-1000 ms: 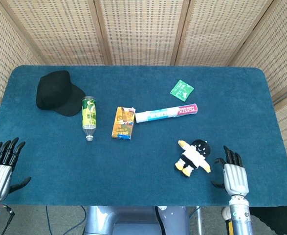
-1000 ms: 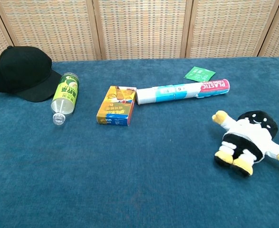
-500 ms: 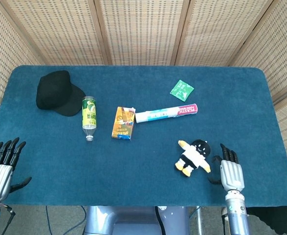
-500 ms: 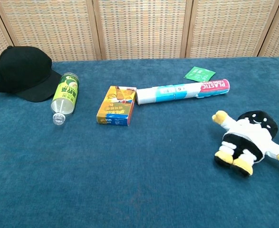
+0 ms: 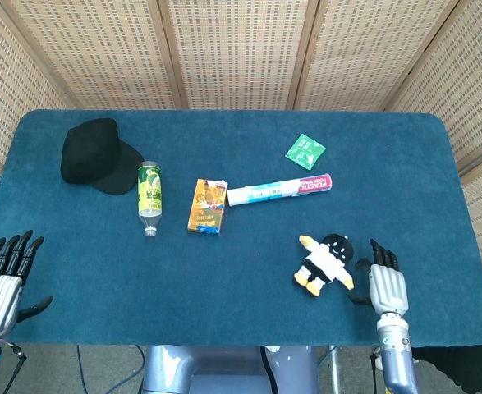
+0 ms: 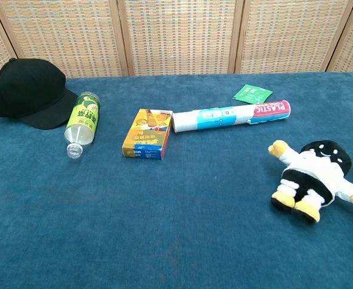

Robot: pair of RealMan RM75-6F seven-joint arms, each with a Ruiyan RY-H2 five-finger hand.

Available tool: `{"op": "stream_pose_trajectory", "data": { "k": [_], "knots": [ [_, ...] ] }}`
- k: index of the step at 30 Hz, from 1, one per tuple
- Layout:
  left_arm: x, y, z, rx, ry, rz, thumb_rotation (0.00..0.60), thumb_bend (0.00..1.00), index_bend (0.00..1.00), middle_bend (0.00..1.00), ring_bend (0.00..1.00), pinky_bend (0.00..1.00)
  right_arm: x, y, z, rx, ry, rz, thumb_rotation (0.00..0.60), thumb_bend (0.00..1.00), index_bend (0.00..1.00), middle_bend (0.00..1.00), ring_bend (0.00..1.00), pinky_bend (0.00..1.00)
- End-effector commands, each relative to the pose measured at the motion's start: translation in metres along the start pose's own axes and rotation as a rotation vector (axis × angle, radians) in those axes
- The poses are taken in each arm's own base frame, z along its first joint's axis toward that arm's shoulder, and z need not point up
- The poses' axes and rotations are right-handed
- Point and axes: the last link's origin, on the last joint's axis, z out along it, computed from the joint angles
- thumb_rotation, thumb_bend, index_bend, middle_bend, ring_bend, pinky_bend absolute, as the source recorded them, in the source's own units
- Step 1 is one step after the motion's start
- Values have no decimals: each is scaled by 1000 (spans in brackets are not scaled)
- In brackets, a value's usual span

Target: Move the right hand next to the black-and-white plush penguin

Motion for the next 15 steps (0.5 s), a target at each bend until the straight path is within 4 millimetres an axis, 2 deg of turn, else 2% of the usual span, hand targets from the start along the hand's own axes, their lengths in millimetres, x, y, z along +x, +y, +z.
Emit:
{"op": "stream_pose_trajectory", "data": {
  "k": [1,7,15],
  "knots": [
    [0,0,0,1,0,0,600,105,0,0,0,0,-1,-1,2,-2,-2,7,600,220,509,4,0,33],
    [0,0,0,0,0,2,600,105,0,0,0,0,-3,-1,4,-5,-3,12,600,223,544,37,0,42],
    [-1,1,0,0,-1,3,600,104,0,0,0,0,-5,1,9,-13,-8,15,600,297,558,51,0,50]
  ]
}}
